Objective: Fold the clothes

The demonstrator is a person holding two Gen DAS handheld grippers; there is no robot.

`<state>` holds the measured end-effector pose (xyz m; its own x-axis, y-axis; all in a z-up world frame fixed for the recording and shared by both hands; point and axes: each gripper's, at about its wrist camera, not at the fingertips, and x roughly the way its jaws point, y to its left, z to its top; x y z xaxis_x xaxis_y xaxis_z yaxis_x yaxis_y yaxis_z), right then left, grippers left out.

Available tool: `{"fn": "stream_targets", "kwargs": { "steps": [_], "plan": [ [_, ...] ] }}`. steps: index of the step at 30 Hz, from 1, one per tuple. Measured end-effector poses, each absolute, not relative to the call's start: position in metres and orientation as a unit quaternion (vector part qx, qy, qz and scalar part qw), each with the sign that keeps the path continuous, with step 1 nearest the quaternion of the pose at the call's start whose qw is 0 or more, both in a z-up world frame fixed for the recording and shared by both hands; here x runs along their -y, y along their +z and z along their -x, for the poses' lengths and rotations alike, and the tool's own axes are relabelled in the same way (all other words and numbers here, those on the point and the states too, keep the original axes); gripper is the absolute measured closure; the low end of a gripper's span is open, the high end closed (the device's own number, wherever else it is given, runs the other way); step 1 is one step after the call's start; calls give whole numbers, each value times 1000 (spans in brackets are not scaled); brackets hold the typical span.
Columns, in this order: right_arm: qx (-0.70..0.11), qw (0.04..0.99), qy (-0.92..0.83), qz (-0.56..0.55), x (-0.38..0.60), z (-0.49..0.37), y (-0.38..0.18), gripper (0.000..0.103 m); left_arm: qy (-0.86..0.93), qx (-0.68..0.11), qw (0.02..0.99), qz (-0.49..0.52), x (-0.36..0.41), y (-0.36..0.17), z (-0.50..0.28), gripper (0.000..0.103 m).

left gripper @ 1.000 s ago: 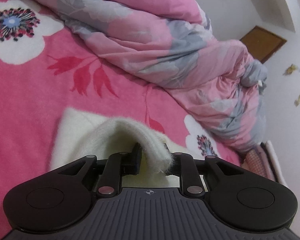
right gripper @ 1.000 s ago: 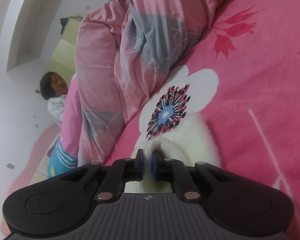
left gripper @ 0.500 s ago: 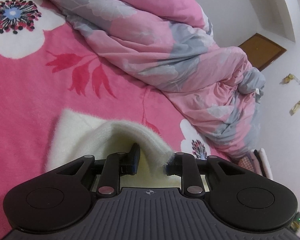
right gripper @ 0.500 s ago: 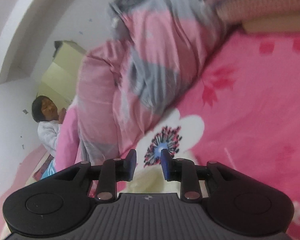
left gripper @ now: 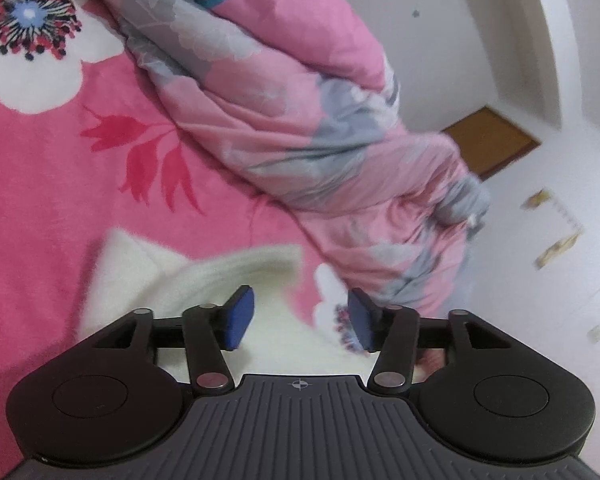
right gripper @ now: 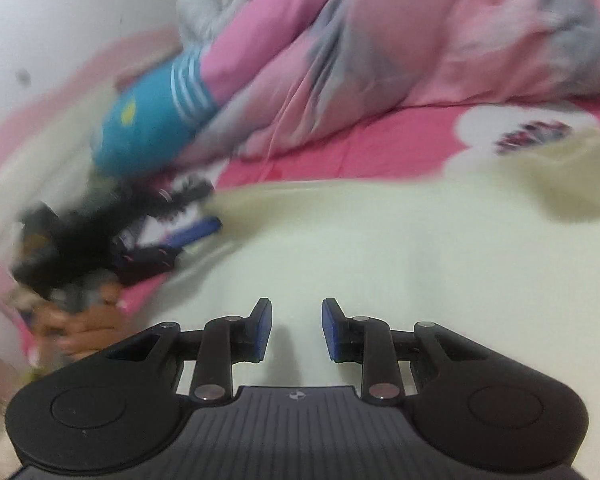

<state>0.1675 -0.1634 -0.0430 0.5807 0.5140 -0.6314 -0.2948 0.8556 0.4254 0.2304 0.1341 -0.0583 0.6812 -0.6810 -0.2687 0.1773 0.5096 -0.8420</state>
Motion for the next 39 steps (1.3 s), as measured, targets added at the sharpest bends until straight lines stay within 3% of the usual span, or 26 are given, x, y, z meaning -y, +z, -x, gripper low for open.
{"fn": "stream_targets", "kwargs": {
  "steps": [6, 10, 16, 19, 28, 39],
  "plan": [
    [-377, 882, 207, -192, 165, -205, -38, 73, -262, -264, 816, 443, -172, -45, -221, 45],
    [-355, 896, 234, -127, 152, -194, -23, 73, -237, -252, 834, 429, -193, -41, -219, 45],
    [-324, 920, 201, -93, 182, -161, -8, 72, -210, -270, 885, 315, -182, -40, -214, 45],
    [-319, 932, 143, -91, 228, -141, -8, 64, -221, -267, 900, 265, -171, -37, -209, 45],
    [-326, 926, 9, -192, 358, -85, -24, 64, -228, -278, 919, 160, -129, -41, -201, 45],
    [-317, 931, 101, -147, 373, -151, -39, 64, -171, -317, 930, 75, -105, -40, -209, 46]
  ]
}}
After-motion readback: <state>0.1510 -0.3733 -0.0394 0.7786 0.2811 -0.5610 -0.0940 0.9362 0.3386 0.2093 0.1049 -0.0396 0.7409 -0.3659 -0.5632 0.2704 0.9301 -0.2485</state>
